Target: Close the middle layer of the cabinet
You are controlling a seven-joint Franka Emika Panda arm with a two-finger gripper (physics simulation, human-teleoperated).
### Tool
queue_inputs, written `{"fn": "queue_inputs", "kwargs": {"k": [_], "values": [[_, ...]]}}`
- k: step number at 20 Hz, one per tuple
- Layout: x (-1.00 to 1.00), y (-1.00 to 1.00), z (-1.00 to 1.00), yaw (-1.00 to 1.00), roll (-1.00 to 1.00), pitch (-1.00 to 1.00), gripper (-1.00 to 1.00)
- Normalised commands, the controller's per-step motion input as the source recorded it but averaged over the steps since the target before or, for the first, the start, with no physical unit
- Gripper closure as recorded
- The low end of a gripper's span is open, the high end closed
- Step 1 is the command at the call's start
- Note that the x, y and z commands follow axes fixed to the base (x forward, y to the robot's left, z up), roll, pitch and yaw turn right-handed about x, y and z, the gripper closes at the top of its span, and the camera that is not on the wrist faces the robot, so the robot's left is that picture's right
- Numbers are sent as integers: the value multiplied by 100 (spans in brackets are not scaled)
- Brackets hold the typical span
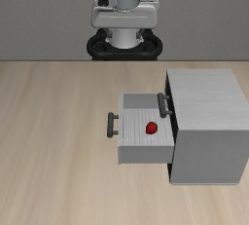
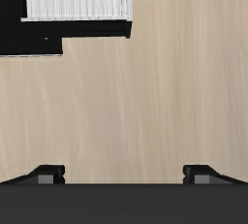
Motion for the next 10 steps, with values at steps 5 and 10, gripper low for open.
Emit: {"fn": "queue_inputs", "kwargs": {"k": [5, 10], "values": [[0, -100, 0, 0, 0, 0, -100], [0, -100, 0, 0, 0, 0, -100]]}}
